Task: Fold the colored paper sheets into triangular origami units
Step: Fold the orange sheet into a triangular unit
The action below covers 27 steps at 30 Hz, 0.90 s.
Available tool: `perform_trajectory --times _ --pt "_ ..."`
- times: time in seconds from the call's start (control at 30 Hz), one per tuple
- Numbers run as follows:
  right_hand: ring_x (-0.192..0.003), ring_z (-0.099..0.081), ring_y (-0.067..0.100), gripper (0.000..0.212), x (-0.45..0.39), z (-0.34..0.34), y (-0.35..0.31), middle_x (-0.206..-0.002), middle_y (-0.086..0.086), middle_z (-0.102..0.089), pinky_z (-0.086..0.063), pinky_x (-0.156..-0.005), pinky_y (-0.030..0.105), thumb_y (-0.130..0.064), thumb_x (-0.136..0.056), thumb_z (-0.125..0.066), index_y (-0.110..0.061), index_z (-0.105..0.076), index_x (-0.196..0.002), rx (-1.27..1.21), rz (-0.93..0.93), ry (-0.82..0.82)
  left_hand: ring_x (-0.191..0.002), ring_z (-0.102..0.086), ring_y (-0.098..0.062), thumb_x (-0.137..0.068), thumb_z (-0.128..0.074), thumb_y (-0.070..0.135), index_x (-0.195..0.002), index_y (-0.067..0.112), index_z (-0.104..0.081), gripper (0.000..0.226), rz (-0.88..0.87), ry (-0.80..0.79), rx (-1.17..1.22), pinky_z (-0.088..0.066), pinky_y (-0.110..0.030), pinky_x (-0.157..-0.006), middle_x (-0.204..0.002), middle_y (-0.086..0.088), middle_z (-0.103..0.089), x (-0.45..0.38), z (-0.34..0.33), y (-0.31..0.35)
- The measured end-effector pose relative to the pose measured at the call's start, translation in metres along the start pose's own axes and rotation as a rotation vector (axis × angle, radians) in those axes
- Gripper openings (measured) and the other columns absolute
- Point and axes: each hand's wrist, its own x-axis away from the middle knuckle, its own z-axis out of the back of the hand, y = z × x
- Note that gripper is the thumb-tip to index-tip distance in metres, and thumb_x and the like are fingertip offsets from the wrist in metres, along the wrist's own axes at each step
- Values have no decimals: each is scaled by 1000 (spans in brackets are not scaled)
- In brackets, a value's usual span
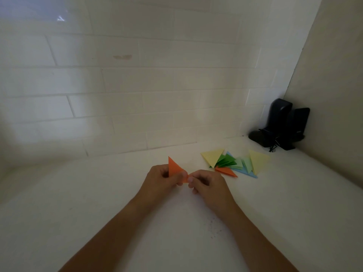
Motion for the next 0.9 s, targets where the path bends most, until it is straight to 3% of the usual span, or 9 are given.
perform_trajectory --times 0.1,0.33,0.5,0.73,0.9 --pt "-64 -63 7 18 0 1 -1 -77 -3 -72 -50 -66 21 -19 -98 -65 -23 -75 -83 14 10 -16 -69 -63 -8 -95 -74 23 -83 13 -80 16 39 5 57 -47 -16 -66 -75 -3 -73 0 0 1" --pt "-63 -60 4 23 0 0 -1 -73 -7 -69 -45 -62 15 -20 -101 -60 -25 -71 -81 59 29 14 -67 -64 -8 -94 -74 24 -93 9 -82 17 92 44 142 -48 -14 -64 -74 -7 -74 -1 2 2" --pt "-63 -59 2 23 -1 -1 -1 -72 -10 -68 -44 -63 13 -22 -102 -60 -24 -71 -82 79 36 9 -77 -66 -17 -93 -75 27 -90 11 -82 17 99 30 158 -50 -28 -78 -86 -16 -77 -2 2 0" --pt "-67 -60 5 25 -1 1 -1 -78 -5 -68 -47 -66 17 -14 -100 -55 -22 -67 -79 49 9 41 -75 -65 -16 -92 -76 31 -83 8 -80 25 165 123 184 -48 -28 -76 -77 -8 -75 -4 7 0" --pt "-71 -60 16 19 -1 -2 -2 -78 0 -65 -44 -65 16 -25 -100 -60 -19 -66 -83 29 -9 62 -69 -64 -13 -92 -77 32 -83 9 -80 24 153 117 150 -49 -24 -71 -75 -7 -75 -3 4 1"
